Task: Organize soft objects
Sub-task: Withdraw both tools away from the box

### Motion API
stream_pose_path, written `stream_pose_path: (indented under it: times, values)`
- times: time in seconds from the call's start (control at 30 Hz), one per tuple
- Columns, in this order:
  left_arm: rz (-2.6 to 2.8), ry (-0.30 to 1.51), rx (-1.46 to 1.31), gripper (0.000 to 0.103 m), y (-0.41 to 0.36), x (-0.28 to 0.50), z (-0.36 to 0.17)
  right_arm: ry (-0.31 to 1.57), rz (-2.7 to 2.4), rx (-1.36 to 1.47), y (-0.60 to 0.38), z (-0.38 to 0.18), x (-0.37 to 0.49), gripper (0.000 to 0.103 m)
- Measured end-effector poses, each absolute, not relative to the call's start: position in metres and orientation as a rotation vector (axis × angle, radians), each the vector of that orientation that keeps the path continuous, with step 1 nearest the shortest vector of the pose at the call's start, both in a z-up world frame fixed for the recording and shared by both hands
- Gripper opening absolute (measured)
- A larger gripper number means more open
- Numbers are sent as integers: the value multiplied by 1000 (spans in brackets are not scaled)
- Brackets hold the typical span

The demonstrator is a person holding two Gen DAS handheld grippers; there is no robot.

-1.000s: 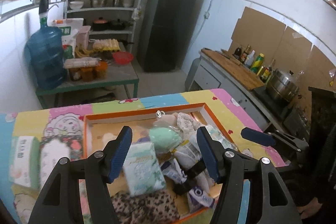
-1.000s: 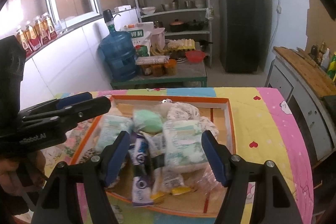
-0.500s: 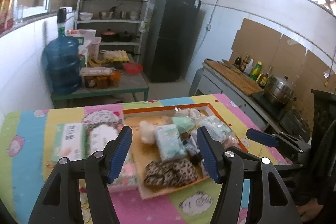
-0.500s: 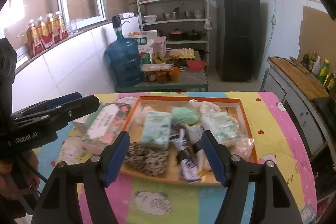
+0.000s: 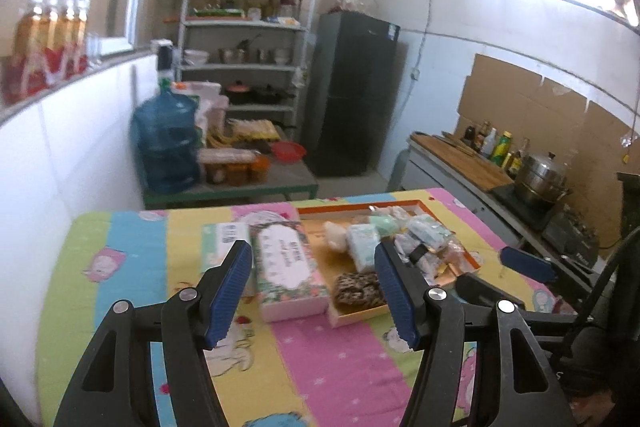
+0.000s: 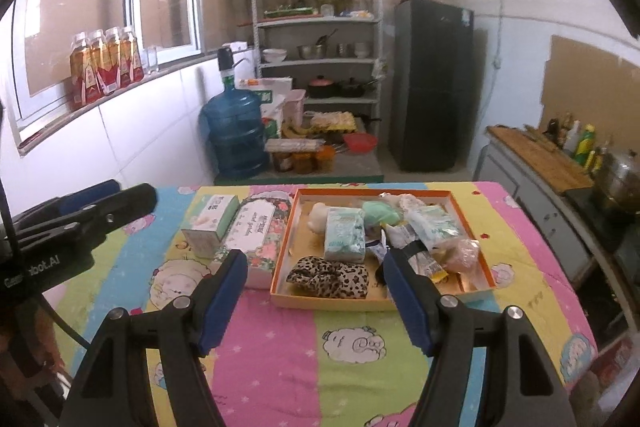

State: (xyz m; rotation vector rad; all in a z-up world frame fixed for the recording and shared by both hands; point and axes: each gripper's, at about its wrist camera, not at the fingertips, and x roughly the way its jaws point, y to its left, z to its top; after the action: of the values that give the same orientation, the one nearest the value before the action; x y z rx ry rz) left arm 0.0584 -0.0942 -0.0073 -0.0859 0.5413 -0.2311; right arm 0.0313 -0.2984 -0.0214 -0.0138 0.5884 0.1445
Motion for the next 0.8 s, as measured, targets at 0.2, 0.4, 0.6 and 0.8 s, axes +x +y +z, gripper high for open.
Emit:
stream_pose_path:
  times: [0.2, 0.4, 0.6, 0.8]
  values:
    - [-187, 503, -68, 66, -78, 20, 9, 550, 92, 5, -282, -7, -4, 71]
    - [-165, 494, -64, 66, -72, -11, 21, 509, 37, 43, -277, 7, -34, 71]
    - [-146, 493, -56, 66, -68, -34, 28, 468, -20, 48, -270, 23, -57, 71]
    - [-145, 508, -59, 66, -68, -48, 28, 475, -37, 45, -266, 25, -71, 71]
